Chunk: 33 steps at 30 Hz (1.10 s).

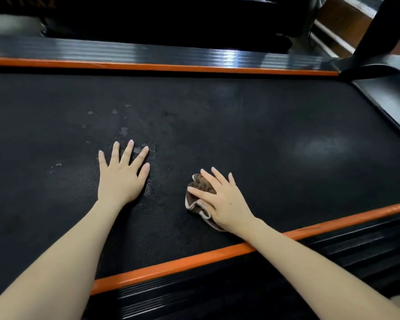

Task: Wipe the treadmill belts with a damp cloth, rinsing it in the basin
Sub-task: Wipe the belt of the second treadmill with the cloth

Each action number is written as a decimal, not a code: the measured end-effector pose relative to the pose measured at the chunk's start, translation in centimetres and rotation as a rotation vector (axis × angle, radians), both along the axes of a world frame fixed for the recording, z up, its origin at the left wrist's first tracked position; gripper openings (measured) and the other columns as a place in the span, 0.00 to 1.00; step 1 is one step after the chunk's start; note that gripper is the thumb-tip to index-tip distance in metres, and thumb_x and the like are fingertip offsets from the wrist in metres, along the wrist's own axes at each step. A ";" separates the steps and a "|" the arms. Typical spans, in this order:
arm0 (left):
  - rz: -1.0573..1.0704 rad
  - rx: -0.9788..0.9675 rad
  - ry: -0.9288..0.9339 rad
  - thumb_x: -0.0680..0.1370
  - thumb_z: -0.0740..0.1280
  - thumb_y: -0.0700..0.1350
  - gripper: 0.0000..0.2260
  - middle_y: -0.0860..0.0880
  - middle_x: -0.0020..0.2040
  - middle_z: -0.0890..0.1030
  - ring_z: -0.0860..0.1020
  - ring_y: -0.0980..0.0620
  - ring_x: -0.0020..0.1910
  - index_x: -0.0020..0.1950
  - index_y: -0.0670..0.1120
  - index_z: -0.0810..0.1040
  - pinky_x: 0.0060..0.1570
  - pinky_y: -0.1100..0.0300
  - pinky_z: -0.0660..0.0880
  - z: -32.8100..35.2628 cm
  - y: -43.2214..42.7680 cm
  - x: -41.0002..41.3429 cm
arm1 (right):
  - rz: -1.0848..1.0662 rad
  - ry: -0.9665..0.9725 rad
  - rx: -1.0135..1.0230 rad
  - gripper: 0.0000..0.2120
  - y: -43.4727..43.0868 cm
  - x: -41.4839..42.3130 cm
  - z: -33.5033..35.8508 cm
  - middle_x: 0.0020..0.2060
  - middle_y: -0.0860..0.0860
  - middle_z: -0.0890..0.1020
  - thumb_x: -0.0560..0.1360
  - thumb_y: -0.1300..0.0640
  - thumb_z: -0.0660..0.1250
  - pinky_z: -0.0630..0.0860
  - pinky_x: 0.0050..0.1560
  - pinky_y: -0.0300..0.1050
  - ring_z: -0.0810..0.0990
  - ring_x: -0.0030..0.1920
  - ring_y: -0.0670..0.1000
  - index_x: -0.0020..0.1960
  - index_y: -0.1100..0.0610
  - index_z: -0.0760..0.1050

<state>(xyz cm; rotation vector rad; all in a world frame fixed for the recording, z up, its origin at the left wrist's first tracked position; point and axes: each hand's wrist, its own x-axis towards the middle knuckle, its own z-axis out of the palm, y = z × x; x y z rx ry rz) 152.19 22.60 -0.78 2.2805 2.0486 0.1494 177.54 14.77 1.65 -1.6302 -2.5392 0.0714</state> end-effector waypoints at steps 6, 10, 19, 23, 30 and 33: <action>0.001 -0.008 -0.003 0.81 0.46 0.59 0.23 0.50 0.79 0.51 0.46 0.43 0.77 0.76 0.60 0.54 0.72 0.39 0.41 0.2 0.0 0.1 | -0.250 0.149 0.138 0.20 2.3 1.2 0.8 0.69 0.62 0.69 0.77 0.45 0.56 0.63 0.59 0.77 0.67 0.67 0.68 0.65 0.47 0.75; 0.008 -0.003 0.010 0.81 0.43 0.60 0.23 0.50 0.78 0.53 0.47 0.43 0.77 0.76 0.60 0.55 0.72 0.39 0.41 0.1 0.2 0.1 | -0.249 0.106 0.114 0.29 1.1 0.5 0.6 0.73 0.58 0.63 0.71 0.33 0.58 0.58 0.65 0.72 0.60 0.72 0.64 0.68 0.45 0.71; 0.011 -0.006 0.029 0.77 0.39 0.62 0.28 0.49 0.78 0.57 0.51 0.42 0.77 0.75 0.60 0.58 0.72 0.38 0.44 -0.3 0.3 0.1 | -0.010 0.152 0.138 0.16 6.3 2.5 -1.8 0.68 0.56 0.71 0.76 0.45 0.58 0.64 0.62 0.69 0.68 0.68 0.65 0.57 0.47 0.80; 0.013 0.010 0.020 0.78 0.41 0.62 0.27 0.49 0.77 0.60 0.54 0.41 0.76 0.75 0.60 0.60 0.72 0.37 0.47 -0.6 0.5 0.0 | -0.227 0.226 0.117 0.13 14.0 0.4 -1.3 0.70 0.56 0.69 0.77 0.50 0.63 0.60 0.65 0.71 0.64 0.70 0.65 0.59 0.49 0.80; 0.003 0.019 0.017 0.78 0.43 0.61 0.26 0.48 0.77 0.60 0.54 0.41 0.76 0.75 0.59 0.61 0.71 0.36 0.47 -0.5 0.5 0.0 | 0.265 0.219 0.112 0.14 3.8 -1.4 -1.6 0.68 0.57 0.72 0.77 0.51 0.60 0.65 0.67 0.65 0.68 0.66 0.68 0.54 0.54 0.81; 0.002 0.013 0.024 0.78 0.42 0.61 0.26 0.48 0.77 0.59 0.53 0.41 0.76 0.75 0.60 0.59 0.72 0.37 0.46 -0.6 0.4 0.0 | 0.495 0.136 0.100 0.13 4.2 0.4 -1.1 0.67 0.56 0.73 0.76 0.53 0.59 0.67 0.64 0.66 0.71 0.66 0.65 0.54 0.52 0.80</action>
